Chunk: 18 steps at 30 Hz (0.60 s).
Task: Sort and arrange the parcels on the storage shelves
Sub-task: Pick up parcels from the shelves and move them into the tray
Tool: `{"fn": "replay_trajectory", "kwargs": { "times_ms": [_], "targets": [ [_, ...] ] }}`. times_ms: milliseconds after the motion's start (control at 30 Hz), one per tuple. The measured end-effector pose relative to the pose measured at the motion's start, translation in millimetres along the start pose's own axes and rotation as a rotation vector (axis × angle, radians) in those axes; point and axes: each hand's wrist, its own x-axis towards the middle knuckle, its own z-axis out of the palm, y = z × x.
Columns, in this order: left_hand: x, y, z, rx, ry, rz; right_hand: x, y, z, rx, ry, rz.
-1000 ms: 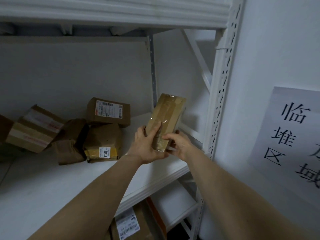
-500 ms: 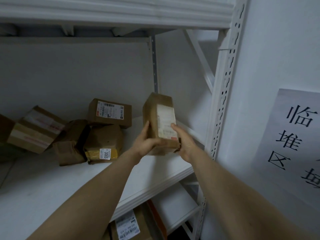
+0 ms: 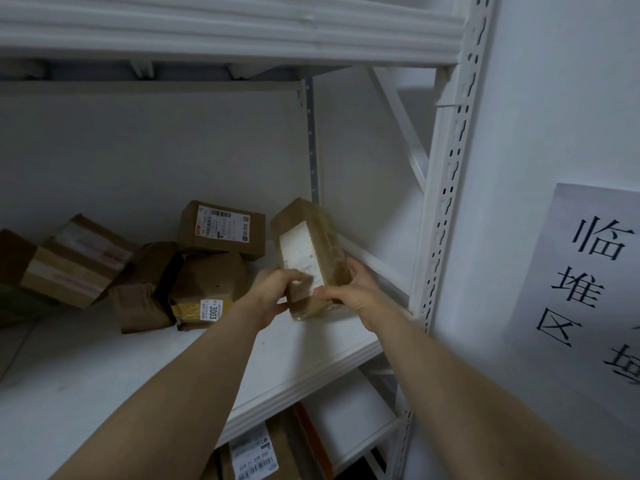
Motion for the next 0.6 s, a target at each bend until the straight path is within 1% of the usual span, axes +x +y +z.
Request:
{"fn": "replay_trajectory", "kwargs": {
  "times_ms": [100, 200, 267, 300, 433, 533, 600],
  "targets": [
    [-0.4, -0.4, 2.7, 0.038, -0.024, -0.025, 0.3, 1.6, 8.1, -0.173, 0.045, -0.055],
    [-1.9, -3.1, 4.7, 0.031, 0.020, -0.007, -2.3, 1.2, 16.0, -0.232, 0.031, -0.097],
    [-0.6, -6.2, -1.0, 0.025, 0.063, -0.002, -1.6, 0.8, 16.7, -0.169, 0.017, -0.096],
    [0.4, -7.4, -5.3, 0.012, 0.059, 0.000, -1.7, -1.2, 16.4, -0.115, 0.016, -0.087],
    [-0.6, -6.3, -15.6, -0.097, -0.033, 0.003, -1.9, -7.5, 10.4, 0.080, 0.046, 0.007],
    [-0.9, -3.6, -17.9, -0.155, -0.103, 0.011, -0.4, -3.6, 10.7, 0.097, 0.009, 0.090],
    [-1.7, -2.8, -19.9, -0.184, -0.134, 0.023, -0.5, -2.4, 12.8, 0.143, -0.049, 0.134]
  ]
}}
